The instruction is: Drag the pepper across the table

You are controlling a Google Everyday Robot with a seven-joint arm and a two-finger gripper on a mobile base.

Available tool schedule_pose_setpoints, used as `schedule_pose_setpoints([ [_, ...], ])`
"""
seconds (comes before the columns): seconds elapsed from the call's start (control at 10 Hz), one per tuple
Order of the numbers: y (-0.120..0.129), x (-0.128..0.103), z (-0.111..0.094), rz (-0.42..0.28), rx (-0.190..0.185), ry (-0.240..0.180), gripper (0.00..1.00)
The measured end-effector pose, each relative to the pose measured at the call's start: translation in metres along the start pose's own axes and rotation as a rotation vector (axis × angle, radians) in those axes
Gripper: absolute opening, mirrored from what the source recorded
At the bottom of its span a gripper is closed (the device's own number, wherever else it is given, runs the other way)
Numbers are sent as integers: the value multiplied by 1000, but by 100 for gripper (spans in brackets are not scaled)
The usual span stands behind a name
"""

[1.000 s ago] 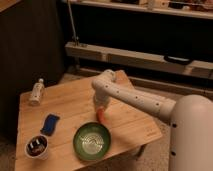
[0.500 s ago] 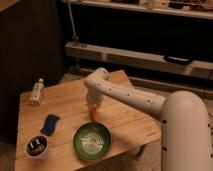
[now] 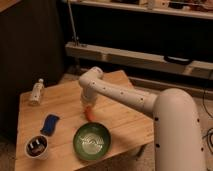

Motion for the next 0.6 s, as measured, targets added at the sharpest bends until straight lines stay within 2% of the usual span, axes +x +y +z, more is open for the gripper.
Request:
schedule_pose_setpoints([
  [0.6,-38,12,8,-60,13,-4,30],
])
